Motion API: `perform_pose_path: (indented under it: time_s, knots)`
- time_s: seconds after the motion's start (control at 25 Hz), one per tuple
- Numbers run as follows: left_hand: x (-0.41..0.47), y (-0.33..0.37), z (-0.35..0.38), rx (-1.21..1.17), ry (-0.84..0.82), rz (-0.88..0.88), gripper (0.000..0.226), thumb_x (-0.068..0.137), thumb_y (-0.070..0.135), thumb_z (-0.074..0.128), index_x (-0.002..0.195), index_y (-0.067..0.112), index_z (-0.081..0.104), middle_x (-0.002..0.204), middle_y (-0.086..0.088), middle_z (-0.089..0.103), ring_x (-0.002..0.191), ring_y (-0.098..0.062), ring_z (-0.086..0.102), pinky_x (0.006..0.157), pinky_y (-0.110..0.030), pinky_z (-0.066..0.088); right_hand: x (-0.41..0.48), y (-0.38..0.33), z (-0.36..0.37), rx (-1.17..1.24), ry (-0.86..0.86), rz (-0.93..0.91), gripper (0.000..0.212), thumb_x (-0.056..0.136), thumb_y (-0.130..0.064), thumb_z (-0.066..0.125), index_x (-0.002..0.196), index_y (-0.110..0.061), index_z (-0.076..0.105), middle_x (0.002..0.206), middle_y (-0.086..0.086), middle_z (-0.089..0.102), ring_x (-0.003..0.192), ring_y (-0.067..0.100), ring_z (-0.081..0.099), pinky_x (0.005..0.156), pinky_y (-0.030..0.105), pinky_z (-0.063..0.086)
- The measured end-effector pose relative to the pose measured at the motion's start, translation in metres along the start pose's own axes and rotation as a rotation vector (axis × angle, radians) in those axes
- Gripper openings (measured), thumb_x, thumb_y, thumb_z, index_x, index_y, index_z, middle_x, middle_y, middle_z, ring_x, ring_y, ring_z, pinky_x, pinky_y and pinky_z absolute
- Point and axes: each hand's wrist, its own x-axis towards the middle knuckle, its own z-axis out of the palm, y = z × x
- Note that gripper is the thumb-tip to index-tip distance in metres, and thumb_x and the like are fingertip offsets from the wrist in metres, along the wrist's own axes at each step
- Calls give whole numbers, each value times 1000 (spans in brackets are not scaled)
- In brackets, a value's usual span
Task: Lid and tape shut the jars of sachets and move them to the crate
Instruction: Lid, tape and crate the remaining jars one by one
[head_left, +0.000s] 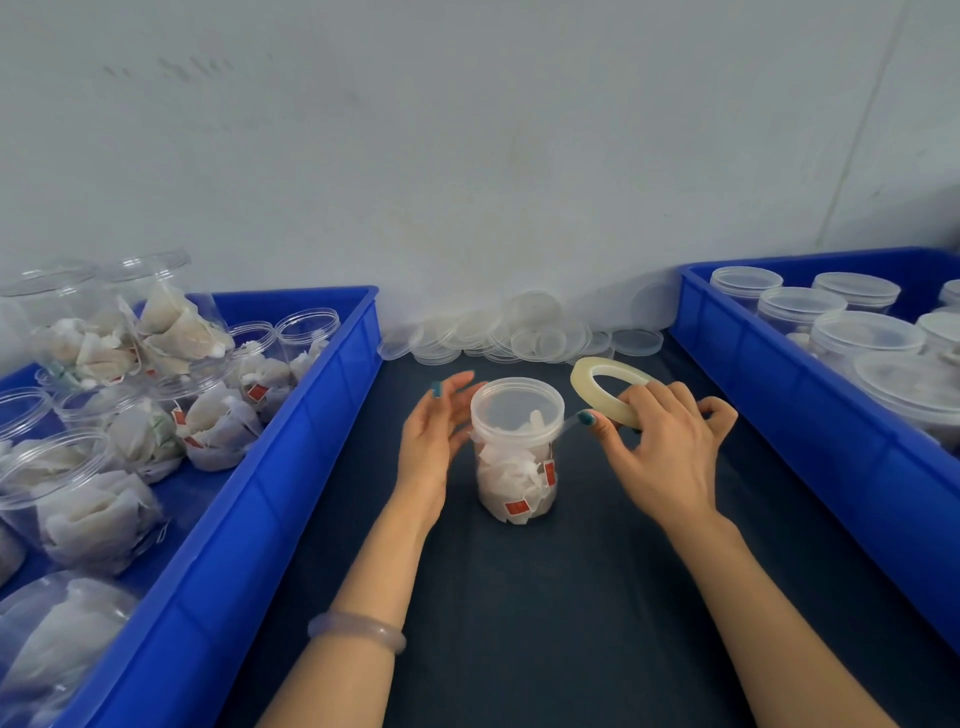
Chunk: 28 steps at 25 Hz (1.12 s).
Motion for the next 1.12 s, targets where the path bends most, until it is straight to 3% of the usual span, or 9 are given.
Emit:
perform_pose_path:
  time_s: [0.08, 0.12, 0.28, 0.44, 0.52, 0.68, 0.88, 1.0, 1.12]
  knots:
    - [-13, 8, 7, -19, -15, 122, 63, 91, 73, 38, 130, 26, 57, 127, 9, 68, 121, -8, 61, 98, -26, 52, 0, 0, 0, -4, 8, 6, 50, 92, -66, 39, 81, -21, 58, 83, -8, 54, 84, 17, 48, 85, 41, 24]
    - [-20, 11, 11, 35, -44, 169, 75, 83, 80, 45, 135, 27, 51, 132, 10, 63, 124, -5, 57, 101, -24, 49, -1, 0, -1, -4, 3, 10, 51, 94, -67, 40, 80, -21, 57, 82, -8, 54, 83, 15, 47, 85, 41, 24]
    - [-33, 18, 30, 374, -103, 209, 110, 55, 69, 82, 146, 36, 31, 136, 19, 51, 127, 3, 47, 100, -15, 42, 1, 2, -4, 11, -58, -16, 47, 93, -63, 32, 85, -24, 56, 86, -10, 51, 86, 13, 43, 85, 39, 23]
    - [-21, 18, 21, 419, -125, 169, 106, 55, 49, 89, 144, 34, 33, 125, 27, 55, 116, 17, 48, 90, -3, 40, 4, 18, -8, 93, -232, -146, 22, 102, -37, 36, 103, -25, 55, 101, -11, 47, 103, 12, 39, 89, 34, 16]
    - [-15, 20, 13, 425, -167, 147, 97, 60, 35, 92, 141, 30, 39, 123, 28, 58, 114, 17, 50, 90, -2, 41, 5, 22, -12, 64, -212, -193, 17, 102, -37, 43, 100, -26, 56, 100, -11, 49, 102, 11, 40, 89, 33, 15]
    - [-10, 25, 0, 380, -319, 131, 86, 60, 29, 91, 135, 25, 50, 127, 25, 62, 119, 6, 55, 93, -9, 45, 5, 14, -16, 22, -161, -187, 39, 98, -55, 31, 85, -28, 56, 88, -14, 51, 89, 9, 42, 85, 34, 19]
    - [-12, 30, -4, 310, -540, 91, 79, 69, 17, 88, 137, 22, 49, 137, 11, 59, 129, -8, 53, 105, -28, 47, 1, 4, -13, 80, -188, -196, 34, 97, -54, 30, 87, -30, 51, 92, -15, 48, 93, 8, 39, 84, 33, 16]
    - [-14, 29, -4, 332, -559, 57, 95, 68, 31, 89, 148, 36, 37, 145, 15, 47, 133, -3, 46, 108, -26, 44, 0, 3, -10, 64, -211, -191, 13, 98, -40, 50, 92, -29, 52, 98, -14, 49, 99, 12, 43, 86, 32, 14]
    - [-22, 29, 3, 450, -469, 72, 127, 55, 49, 90, 153, 50, 9, 139, 16, 33, 129, 8, 39, 103, -19, 42, -1, 2, -8, 32, -212, -146, 12, 96, -36, 57, 98, -24, 58, 102, -9, 54, 105, 15, 45, 89, 35, 16]
